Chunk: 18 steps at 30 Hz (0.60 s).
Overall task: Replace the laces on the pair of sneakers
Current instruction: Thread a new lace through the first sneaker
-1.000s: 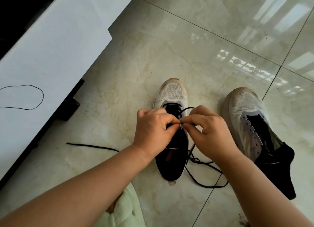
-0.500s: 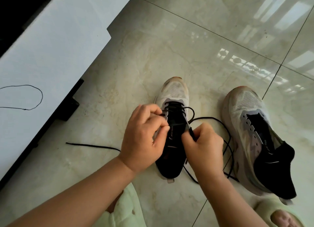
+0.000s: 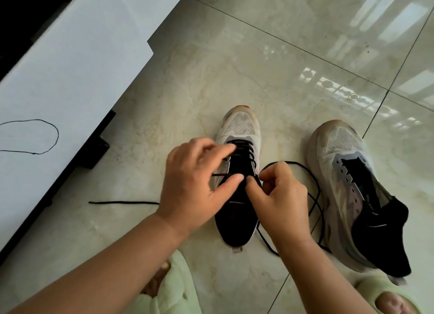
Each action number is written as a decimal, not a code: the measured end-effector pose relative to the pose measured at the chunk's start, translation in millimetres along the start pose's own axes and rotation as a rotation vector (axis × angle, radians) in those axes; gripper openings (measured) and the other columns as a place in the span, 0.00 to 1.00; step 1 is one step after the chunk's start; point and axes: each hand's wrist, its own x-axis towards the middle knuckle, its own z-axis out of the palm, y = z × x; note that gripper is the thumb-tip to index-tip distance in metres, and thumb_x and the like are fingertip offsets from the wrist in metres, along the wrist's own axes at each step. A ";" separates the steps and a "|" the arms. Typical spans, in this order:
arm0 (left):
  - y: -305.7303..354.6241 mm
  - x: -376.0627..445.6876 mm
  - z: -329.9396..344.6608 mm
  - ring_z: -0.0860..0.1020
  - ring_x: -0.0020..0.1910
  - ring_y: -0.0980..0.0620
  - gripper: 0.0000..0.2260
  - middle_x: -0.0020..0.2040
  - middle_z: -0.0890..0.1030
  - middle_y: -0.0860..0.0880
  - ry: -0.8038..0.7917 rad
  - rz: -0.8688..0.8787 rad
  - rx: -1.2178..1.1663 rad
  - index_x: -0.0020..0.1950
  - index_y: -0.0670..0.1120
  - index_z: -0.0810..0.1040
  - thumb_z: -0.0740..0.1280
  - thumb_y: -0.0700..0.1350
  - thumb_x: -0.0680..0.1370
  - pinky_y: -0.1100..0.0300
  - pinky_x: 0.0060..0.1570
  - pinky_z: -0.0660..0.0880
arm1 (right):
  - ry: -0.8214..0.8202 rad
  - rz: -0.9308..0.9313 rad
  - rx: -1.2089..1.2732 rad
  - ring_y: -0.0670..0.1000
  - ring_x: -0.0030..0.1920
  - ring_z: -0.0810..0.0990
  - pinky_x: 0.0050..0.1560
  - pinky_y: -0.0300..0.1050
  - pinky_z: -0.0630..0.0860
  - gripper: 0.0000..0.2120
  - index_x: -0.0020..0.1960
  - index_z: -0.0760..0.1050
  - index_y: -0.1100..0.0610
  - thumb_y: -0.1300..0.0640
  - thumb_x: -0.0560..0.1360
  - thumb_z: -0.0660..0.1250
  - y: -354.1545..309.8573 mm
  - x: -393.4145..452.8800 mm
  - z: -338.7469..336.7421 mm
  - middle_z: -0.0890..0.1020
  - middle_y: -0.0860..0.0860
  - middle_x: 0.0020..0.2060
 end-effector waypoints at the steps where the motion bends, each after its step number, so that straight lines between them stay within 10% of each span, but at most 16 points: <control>1: 7.0 4.9 3.4 0.76 0.46 0.48 0.16 0.48 0.77 0.47 -0.008 0.044 0.048 0.54 0.47 0.81 0.69 0.52 0.70 0.51 0.52 0.69 | 0.000 -0.011 0.001 0.46 0.29 0.73 0.31 0.46 0.72 0.10 0.37 0.69 0.51 0.50 0.69 0.69 -0.9 1.0 0.4 0.74 0.45 0.25; 8: 16.1 21.9 17.8 0.75 0.42 0.47 0.03 0.35 0.77 0.53 -0.188 0.086 0.211 0.37 0.49 0.84 0.72 0.48 0.69 0.54 0.50 0.57 | -0.004 -0.043 0.012 0.46 0.28 0.74 0.30 0.44 0.72 0.08 0.35 0.71 0.53 0.55 0.69 0.69 1.6 6.3 -3.2 0.74 0.44 0.24; 18: 2.1 -15.6 13.1 0.76 0.33 0.50 0.06 0.34 0.77 0.50 -0.015 -0.053 -0.077 0.37 0.43 0.82 0.68 0.42 0.73 0.55 0.34 0.74 | 0.017 -0.021 -0.029 0.45 0.25 0.67 0.26 0.36 0.62 0.13 0.31 0.65 0.55 0.54 0.71 0.66 -4.8 -6.9 13.4 0.70 0.45 0.23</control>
